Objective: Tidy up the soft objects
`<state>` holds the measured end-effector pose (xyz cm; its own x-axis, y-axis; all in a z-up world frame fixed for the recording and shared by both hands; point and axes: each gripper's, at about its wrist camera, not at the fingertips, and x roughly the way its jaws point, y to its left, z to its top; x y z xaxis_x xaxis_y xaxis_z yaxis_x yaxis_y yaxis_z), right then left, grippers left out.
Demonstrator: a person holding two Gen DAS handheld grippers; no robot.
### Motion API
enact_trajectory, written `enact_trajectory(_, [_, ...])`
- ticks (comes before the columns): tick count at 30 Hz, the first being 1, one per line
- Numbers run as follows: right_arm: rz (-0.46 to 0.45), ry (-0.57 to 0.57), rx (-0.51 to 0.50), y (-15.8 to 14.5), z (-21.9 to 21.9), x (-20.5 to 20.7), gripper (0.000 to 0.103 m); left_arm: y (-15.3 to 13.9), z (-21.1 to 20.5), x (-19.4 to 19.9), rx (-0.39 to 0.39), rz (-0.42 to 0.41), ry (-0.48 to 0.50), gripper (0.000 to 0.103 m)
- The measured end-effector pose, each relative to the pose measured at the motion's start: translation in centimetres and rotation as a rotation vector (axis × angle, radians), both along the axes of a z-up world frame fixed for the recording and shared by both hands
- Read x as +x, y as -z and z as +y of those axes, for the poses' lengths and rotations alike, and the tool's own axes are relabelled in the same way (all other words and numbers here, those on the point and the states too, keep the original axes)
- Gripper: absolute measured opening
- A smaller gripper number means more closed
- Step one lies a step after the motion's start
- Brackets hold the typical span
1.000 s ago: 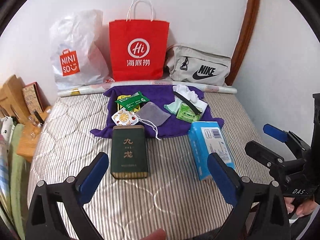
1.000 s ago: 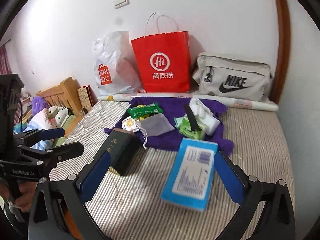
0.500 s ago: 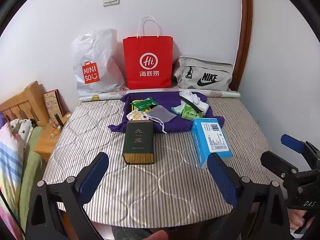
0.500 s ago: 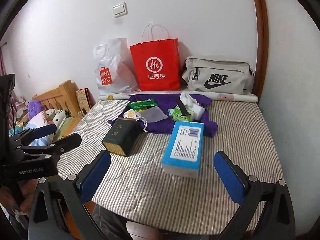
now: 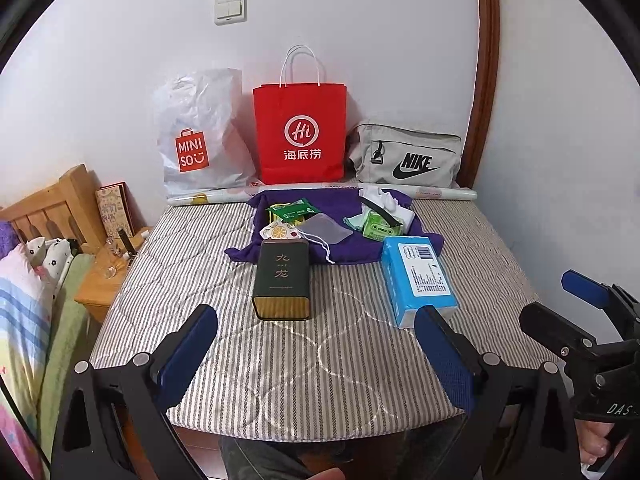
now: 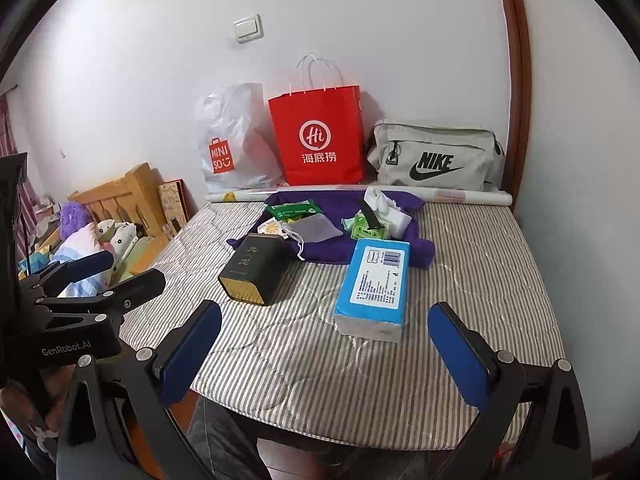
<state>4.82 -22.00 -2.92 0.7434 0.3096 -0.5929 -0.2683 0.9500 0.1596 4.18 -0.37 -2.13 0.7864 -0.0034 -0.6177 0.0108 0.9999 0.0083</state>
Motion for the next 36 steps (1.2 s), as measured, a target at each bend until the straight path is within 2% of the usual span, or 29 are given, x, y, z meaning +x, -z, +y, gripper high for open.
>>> enact_trajectory(36, [-0.009,0.006,-0.001,-0.5,-0.1,-1.2,0.102,-0.3,-0.4,-0.9,-0.005,-0.010,-0.003,0.100])
